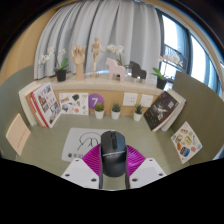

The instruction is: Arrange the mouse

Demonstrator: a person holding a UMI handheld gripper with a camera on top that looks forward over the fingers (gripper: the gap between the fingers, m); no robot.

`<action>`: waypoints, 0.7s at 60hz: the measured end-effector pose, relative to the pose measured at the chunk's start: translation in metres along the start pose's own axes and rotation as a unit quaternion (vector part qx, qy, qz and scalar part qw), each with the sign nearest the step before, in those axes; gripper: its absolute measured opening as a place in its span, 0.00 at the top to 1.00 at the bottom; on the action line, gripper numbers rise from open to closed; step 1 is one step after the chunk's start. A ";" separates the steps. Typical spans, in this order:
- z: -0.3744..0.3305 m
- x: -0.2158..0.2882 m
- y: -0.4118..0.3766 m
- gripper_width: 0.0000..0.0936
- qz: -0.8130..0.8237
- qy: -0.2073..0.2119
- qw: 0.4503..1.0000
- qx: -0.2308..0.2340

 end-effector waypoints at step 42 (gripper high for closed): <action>0.180 -0.081 -0.100 0.69 0.003 -0.117 0.990 0.077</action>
Point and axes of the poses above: the point between the fingertips, and its own axes, seen from behind it with the camera up: y to the right, x up, z forward, the way the camera looks, the point moved 5 cm from there along -z, backward, against the way the camera looks, and after that the axes turned 15 degrees about y, right-handed, at the moved point
